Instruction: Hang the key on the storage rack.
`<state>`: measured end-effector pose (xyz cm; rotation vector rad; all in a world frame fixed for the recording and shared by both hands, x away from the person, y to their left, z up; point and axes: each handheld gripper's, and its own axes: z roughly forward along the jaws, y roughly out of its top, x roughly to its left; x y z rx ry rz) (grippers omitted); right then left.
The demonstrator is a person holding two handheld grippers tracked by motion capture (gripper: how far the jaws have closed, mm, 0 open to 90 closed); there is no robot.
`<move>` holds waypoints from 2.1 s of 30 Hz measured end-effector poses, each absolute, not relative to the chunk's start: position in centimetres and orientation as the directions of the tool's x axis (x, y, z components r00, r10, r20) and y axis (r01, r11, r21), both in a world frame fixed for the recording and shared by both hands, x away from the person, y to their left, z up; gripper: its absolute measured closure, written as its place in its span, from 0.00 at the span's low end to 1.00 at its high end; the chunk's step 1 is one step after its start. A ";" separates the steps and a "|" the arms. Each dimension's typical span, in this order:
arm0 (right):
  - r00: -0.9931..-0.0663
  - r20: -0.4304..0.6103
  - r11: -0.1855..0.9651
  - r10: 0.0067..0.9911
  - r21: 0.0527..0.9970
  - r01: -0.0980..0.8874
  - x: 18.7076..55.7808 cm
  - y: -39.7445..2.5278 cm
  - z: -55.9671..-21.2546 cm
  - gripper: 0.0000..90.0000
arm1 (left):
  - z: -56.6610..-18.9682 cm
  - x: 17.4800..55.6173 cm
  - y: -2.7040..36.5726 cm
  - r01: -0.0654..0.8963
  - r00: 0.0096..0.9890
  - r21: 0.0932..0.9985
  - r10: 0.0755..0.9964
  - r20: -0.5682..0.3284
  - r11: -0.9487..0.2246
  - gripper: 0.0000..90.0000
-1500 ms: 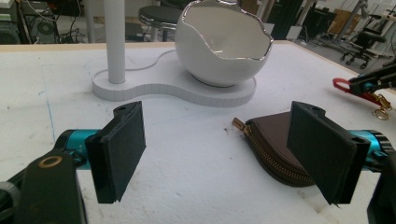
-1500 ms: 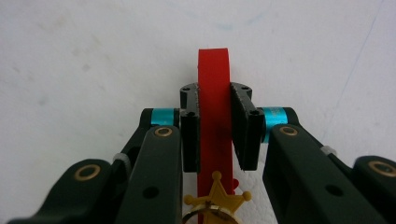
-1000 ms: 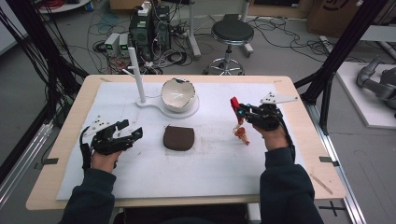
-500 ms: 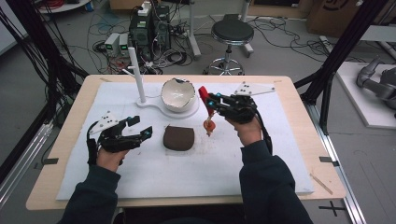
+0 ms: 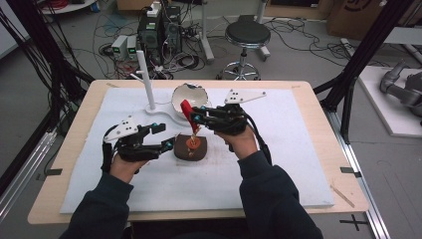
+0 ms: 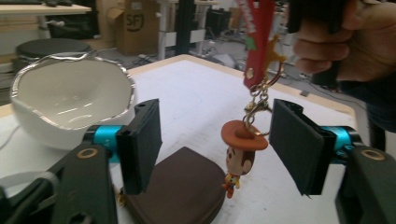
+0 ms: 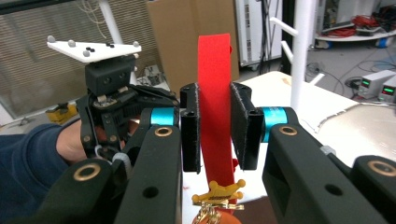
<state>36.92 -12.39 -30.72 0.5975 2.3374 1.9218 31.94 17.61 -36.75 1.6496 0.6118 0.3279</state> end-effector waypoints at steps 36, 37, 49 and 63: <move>-0.917 0.123 0.160 0.379 0.967 0.196 35.9 -10.3 -30.5 0.55 | -36.4 32.6 16.5 0.237 0.850 0.957 0.513 -0.121 -0.166 0.90; -0.906 0.119 0.152 0.406 0.969 0.195 35.9 -11.0 -30.4 0.51 | -36.3 32.7 17.3 0.248 0.832 0.958 0.538 -0.134 -0.145 0.90; -0.792 0.129 0.106 0.597 0.966 0.238 35.4 -21.6 -32.7 0.50 | -31.4 35.2 23.8 0.224 0.599 0.974 0.790 -0.131 -0.008 0.90; -0.746 0.171 0.038 0.644 0.966 0.254 35.4 -25.1 -33.7 0.49 | -29.0 40.4 25.7 0.259 0.419 0.960 0.908 -0.015 -0.104 0.90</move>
